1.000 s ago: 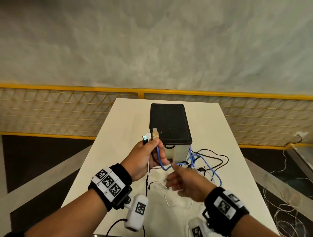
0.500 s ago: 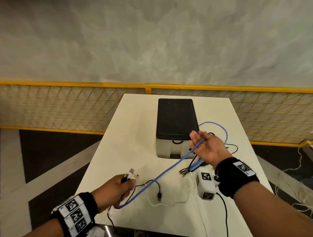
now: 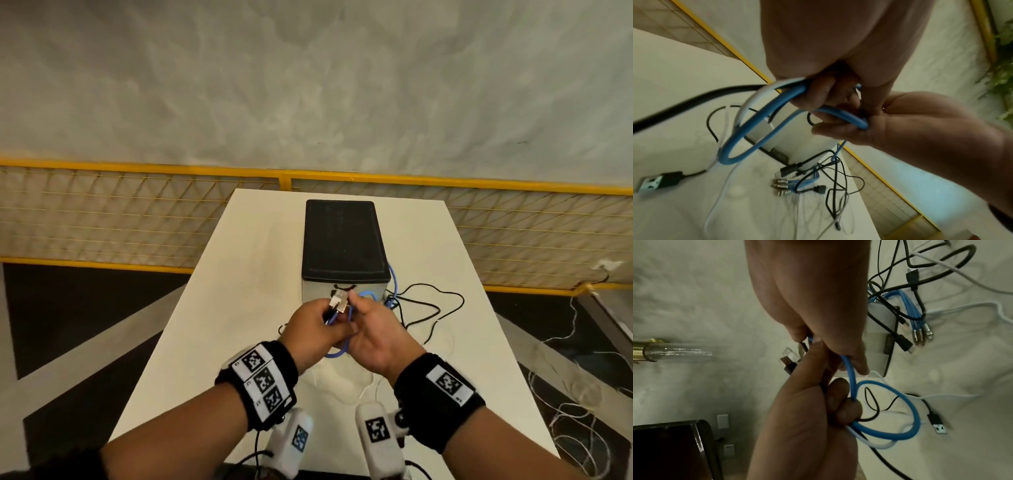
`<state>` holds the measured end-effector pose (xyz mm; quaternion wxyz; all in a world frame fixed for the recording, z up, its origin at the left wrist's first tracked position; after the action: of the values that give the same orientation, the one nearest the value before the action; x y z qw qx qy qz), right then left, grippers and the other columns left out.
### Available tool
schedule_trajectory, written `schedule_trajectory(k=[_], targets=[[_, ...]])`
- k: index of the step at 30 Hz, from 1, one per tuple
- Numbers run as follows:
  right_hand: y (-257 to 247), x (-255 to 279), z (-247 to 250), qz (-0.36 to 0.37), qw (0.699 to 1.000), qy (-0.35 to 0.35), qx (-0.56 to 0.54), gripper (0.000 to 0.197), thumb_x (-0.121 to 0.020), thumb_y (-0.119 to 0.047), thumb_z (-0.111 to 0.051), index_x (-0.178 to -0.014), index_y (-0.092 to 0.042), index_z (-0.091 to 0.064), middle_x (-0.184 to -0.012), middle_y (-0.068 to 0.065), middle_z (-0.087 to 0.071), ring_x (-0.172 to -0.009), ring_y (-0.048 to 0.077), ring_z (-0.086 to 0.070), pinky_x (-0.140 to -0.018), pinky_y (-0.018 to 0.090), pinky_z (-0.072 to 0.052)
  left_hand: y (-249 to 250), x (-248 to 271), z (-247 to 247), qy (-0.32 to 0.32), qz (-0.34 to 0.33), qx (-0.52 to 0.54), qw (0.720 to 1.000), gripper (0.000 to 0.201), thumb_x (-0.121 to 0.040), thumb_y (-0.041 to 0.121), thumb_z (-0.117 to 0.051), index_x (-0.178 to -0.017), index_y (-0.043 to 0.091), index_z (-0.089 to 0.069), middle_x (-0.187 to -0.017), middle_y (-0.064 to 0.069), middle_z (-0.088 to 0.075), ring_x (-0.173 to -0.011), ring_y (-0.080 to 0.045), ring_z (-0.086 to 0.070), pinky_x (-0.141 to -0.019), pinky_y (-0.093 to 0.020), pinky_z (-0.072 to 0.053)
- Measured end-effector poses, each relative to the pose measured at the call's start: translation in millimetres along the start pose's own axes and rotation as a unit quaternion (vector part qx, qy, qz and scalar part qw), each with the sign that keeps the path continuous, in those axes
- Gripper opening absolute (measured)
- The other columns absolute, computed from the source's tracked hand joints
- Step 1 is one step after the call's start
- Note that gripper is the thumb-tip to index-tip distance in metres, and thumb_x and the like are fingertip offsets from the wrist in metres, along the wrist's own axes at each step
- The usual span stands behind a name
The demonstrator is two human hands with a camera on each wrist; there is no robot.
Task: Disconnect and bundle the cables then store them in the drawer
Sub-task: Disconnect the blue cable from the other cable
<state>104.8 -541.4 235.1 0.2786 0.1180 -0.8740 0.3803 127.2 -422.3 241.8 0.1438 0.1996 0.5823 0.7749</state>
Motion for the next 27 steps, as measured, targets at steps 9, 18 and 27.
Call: schedule_trajectory(k=[9, 18, 27], targets=[[-40.8, -15.2, 35.1, 0.027, 0.997, 0.063, -0.043, 0.018, -0.102, -0.020, -0.042, -0.110, -0.018, -0.059, -0.117, 0.011, -0.071, -0.089, 0.026, -0.075, -0.087, 0.049, -0.048, -50.9, 34.7, 44.9, -0.158, 0.086, -0.188, 0.965, 0.016, -0.067, 0.025, -0.078, -0.062, 0.021, -0.064, -0.064, 0.004, -0.064, -0.061, -0.007, -0.059, -0.063, -0.027, -0.049], [-60.6, -14.3, 49.2, 0.058, 0.994, 0.065, -0.066, 0.019, -0.104, -0.018, -0.040, -0.110, -0.014, -0.057, -0.113, 0.014, -0.068, -0.102, 0.029, -0.065, -0.089, 0.049, -0.049, -78.1, 74.9, 123.4, -0.111, 0.160, -0.203, 0.959, 0.026, -0.068, 0.030, -0.085, -0.070, 0.015, -0.064, -0.064, 0.001, -0.065, -0.061, -0.011, -0.063, -0.067, -0.025, -0.050], [-17.1, -4.4, 9.5, 0.032, 0.999, 0.001, -0.004, 0.026, -0.103, -0.021, -0.042, -0.108, -0.009, -0.064, -0.092, 0.014, -0.074, -0.079, 0.026, -0.073, -0.069, 0.039, -0.059, 23.7, -6.9, 9.7, -0.009, -0.045, -0.054, 0.997, 0.021, -0.073, 0.013, -0.078, -0.092, 0.021, -0.073, -0.085, 0.005, -0.075, -0.075, -0.004, -0.067, -0.077, -0.026, -0.053]])
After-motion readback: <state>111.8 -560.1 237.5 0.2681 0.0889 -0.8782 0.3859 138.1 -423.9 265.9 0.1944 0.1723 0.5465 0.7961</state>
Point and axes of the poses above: each hand's wrist, its own x-axis away from the middle knuckle, its own z-axis out of the back of the hand, y = z × x, the point moved 2 cm from there along -x, towards the middle knuckle
